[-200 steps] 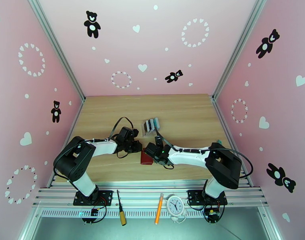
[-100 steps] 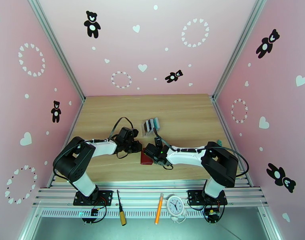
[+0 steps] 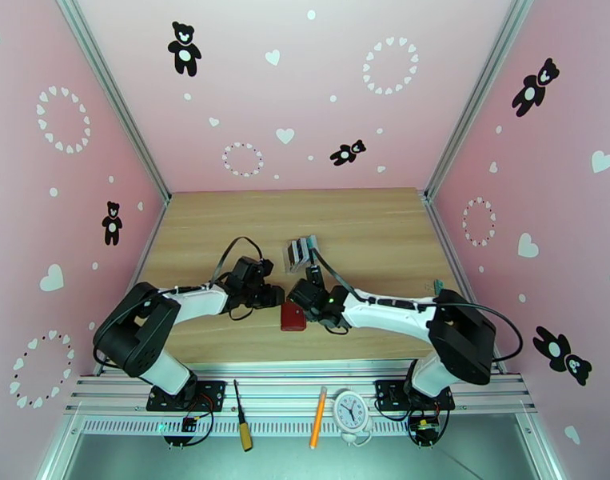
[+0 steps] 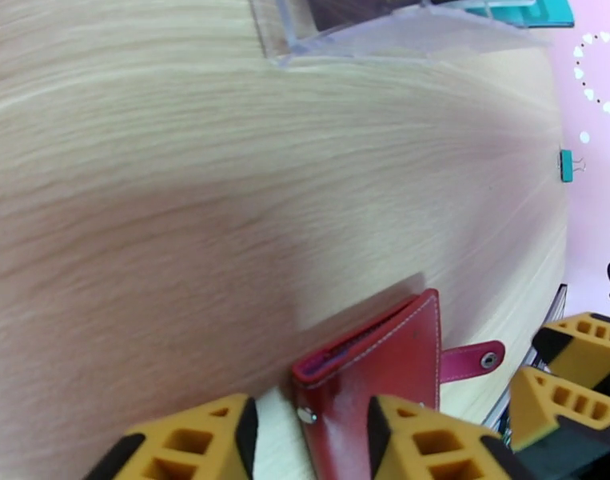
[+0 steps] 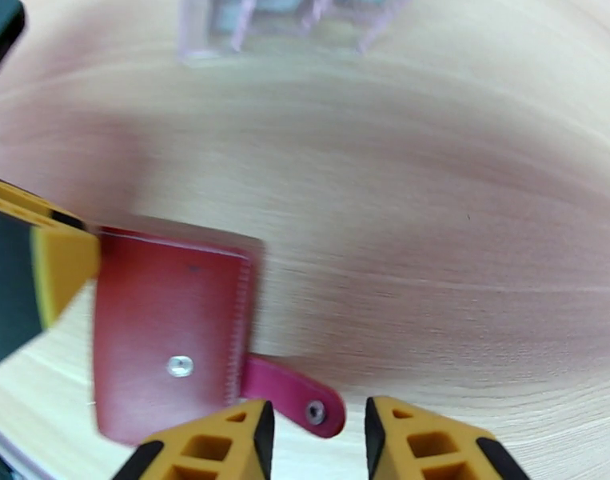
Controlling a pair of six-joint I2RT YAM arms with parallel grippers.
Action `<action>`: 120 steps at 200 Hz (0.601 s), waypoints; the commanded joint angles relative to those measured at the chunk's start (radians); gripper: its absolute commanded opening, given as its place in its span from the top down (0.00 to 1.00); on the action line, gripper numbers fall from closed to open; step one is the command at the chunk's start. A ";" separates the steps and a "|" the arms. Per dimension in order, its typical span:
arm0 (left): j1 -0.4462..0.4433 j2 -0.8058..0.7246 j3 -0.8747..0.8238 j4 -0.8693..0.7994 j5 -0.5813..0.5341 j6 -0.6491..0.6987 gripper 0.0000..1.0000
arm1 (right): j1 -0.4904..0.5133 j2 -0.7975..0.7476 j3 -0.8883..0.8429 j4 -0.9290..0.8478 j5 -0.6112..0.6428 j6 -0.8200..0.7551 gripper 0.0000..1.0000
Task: Put the credit cards into the card holder
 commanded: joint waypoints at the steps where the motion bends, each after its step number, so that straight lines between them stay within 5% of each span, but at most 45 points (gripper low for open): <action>1: 0.001 -0.051 -0.019 0.005 -0.024 0.009 0.55 | 0.005 -0.052 0.014 0.009 -0.042 -0.022 0.63; 68: 0.001 -0.074 -0.035 -0.010 -0.034 0.022 0.60 | -0.006 0.036 0.007 0.146 -0.224 -0.035 0.73; 120: -0.010 -0.108 -0.056 -0.018 -0.034 0.029 0.62 | -0.022 0.067 -0.065 0.236 -0.271 0.002 0.64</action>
